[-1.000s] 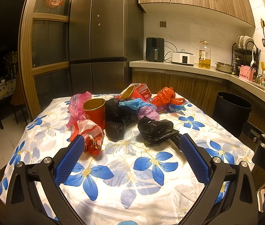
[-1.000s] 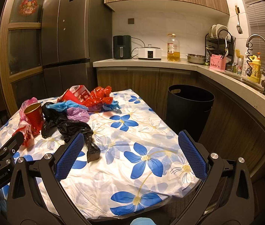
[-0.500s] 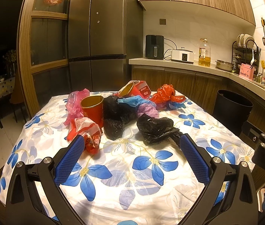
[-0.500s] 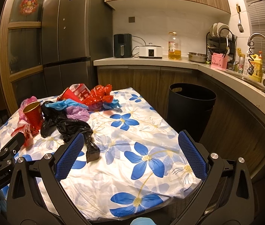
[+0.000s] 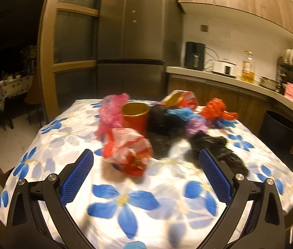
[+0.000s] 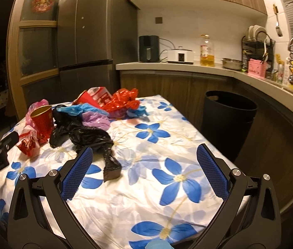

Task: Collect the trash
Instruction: 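Grasp the red-and-white snack bag with the left tool while the right tool grasps a black plastic bag, then carry both held bags over the black bin and open both tools, then move both open tools back from the bin to the table, then grasp the purple glove with the right tool while the left tool grasps the blue glove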

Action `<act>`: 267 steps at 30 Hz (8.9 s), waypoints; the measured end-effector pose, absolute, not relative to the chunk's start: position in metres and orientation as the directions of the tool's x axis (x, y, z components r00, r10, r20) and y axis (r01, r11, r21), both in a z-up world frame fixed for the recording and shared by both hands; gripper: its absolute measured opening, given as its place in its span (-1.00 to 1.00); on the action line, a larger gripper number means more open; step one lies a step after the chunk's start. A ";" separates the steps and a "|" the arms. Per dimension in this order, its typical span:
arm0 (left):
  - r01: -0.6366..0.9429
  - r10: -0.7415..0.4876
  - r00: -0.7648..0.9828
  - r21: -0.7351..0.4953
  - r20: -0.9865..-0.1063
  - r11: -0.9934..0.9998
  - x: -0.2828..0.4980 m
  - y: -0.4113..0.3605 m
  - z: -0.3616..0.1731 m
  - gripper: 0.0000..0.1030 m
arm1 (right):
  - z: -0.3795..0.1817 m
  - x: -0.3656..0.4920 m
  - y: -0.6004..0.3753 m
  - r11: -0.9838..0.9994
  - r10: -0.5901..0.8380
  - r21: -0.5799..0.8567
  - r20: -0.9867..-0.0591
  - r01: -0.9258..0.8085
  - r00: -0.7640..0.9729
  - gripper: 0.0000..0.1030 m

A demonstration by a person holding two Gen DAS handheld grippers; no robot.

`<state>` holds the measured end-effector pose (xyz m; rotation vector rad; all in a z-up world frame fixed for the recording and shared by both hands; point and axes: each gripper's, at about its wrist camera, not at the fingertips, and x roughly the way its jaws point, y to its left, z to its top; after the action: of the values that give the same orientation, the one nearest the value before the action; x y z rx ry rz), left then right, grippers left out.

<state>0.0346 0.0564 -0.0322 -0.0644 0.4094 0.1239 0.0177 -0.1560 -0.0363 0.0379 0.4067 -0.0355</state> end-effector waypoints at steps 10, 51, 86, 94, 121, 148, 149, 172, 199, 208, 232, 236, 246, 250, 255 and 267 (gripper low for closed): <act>-0.184 0.146 0.892 -0.047 -0.429 0.982 0.081 0.091 -0.047 0.80 | -0.053 0.055 -0.137 0.998 0.068 0.041 -0.398 -0.057 0.915 0.88; -0.100 0.069 0.893 -0.047 -0.445 0.994 0.067 0.053 -0.037 -0.79 | -0.069 0.123 -0.136 0.971 0.237 0.129 -0.474 -0.200 0.848 -0.91; 0.464 -0.448 0.864 0.019 -0.230 0.886 0.178 -0.249 0.041 -0.80 | 0.015 0.133 -0.401 0.938 -0.289 0.118 -0.251 0.326 0.924 -0.91; 0.544 -0.533 0.812 -0.021 -0.239 0.839 0.215 -0.304 0.031 -0.80 | 0.017 0.157 -0.450 0.905 -0.378 0.108 -0.245 0.412 0.893 -0.92; 0.625 -0.611 0.719 -0.077 -0.331 0.777 0.273 -0.363 -0.010 -0.51 | -0.011 0.202 -0.496 0.895 -0.384 0.101 -0.319 0.434 0.867 -0.85; 0.446 -0.441 0.826 -0.073 -0.350 0.892 0.232 -0.266 -0.011 0.89 | -0.013 0.159 -0.455 0.889 -0.388 0.082 -0.388 0.450 0.836 0.47; 0.438 -0.433 0.831 -0.071 -0.349 0.896 0.228 -0.261 -0.010 0.89 | -0.012 0.155 -0.452 0.889 -0.387 0.085 -0.386 0.450 0.837 0.50; 0.182 -0.182 0.934 -0.030 -0.307 0.983 0.129 -0.114 -0.011 0.89 | -0.005 0.079 -0.315 0.965 -0.183 0.121 -0.317 0.231 0.931 0.61; -0.164 0.142 0.927 -0.034 -0.346 0.986 0.111 0.035 -0.045 0.89 | -0.060 0.170 -0.135 0.986 0.166 0.069 -0.437 -0.151 0.884 0.60; -0.163 0.125 0.925 -0.078 -0.358 0.984 0.120 0.054 -0.048 0.89 | -0.079 0.221 -0.094 0.981 0.185 0.048 -0.494 -0.186 0.849 0.48; -0.126 0.073 0.906 -0.101 -0.418 0.987 0.147 0.044 -0.055 0.89 | -0.087 0.230 -0.116 0.976 0.217 0.122 -0.527 -0.180 0.822 -0.92; -0.116 0.058 0.890 -0.103 -0.452 0.988 0.171 0.034 -0.060 0.88 | -0.081 0.209 -0.137 0.981 0.191 0.123 -0.497 -0.149 0.846 -0.92; -0.036 -0.008 0.901 -0.094 -0.433 0.995 0.170 0.010 -0.059 0.80 | -0.078 0.181 -0.188 0.987 0.120 0.149 -0.473 -0.055 0.873 -0.92; 0.035 -0.054 0.889 -0.050 -0.455 0.998 0.181 -0.017 -0.063 0.61 | -0.073 0.172 -0.202 0.986 0.104 0.162 -0.454 -0.033 0.885 -0.92; 0.054 -0.071 0.796 -0.047 -0.601 0.997 0.220 -0.032 -0.086 0.30 | -0.065 0.162 -0.214 0.984 0.100 0.178 -0.430 -0.024 0.897 -0.92; 0.017 -0.089 0.748 -0.115 -0.658 0.993 0.222 -0.015 -0.099 -0.77 | -0.057 0.146 -0.224 0.984 0.091 0.175 -0.417 -0.019 0.905 -0.92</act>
<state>0.2220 -0.0146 -0.0986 -0.1040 0.7243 -0.0576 0.1464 -0.2236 -0.0568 0.1686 0.4374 0.0573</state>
